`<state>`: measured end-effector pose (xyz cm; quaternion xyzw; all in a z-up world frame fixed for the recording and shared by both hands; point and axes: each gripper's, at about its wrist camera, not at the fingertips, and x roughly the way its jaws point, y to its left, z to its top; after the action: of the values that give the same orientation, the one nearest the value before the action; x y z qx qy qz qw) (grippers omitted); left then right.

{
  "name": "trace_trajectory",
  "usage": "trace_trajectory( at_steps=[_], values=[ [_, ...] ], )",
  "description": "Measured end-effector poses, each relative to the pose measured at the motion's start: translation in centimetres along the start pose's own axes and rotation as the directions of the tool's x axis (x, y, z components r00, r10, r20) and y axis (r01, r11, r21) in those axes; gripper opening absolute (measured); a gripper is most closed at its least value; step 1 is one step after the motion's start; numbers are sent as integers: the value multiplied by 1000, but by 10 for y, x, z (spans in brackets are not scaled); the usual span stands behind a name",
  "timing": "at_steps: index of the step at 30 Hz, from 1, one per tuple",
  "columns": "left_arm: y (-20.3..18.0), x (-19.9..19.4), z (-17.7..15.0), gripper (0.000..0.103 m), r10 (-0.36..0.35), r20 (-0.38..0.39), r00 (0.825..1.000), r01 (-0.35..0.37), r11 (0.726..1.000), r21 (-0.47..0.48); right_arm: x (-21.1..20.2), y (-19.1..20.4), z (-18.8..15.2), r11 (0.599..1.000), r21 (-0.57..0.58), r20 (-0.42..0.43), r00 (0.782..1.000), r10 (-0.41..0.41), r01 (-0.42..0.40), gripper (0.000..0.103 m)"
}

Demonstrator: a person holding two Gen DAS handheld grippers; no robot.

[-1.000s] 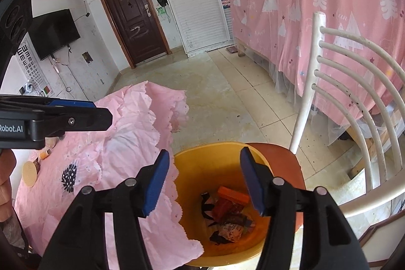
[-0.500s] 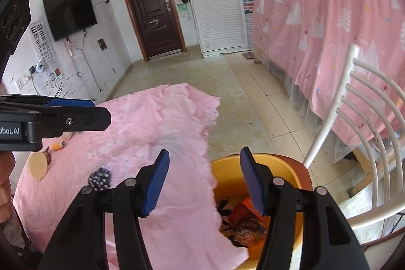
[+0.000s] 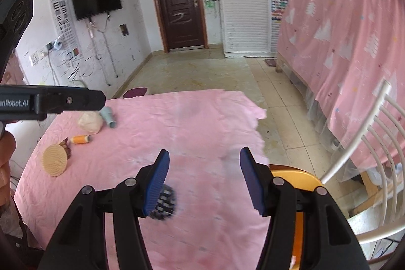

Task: Collect trash
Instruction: 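Move both open tools back over the bed items, then grasp the blue knit cloth with the left tool while the right tool grasps the white crumpled ball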

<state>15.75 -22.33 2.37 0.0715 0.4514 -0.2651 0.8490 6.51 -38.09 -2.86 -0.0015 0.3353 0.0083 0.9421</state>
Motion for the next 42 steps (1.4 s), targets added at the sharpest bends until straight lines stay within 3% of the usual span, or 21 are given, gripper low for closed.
trace_trajectory(
  at_steps=[23,42],
  values=[
    [161,-5,-11,42,90,-29,996,-94,969,-229,70,139,37,976,-174,-91,989,117,-131,48],
    [220,24,-10,47,71,-88,994,-96,938,-334,132,212,55,935,-252,-193,960,204,-249,48]
  ],
)
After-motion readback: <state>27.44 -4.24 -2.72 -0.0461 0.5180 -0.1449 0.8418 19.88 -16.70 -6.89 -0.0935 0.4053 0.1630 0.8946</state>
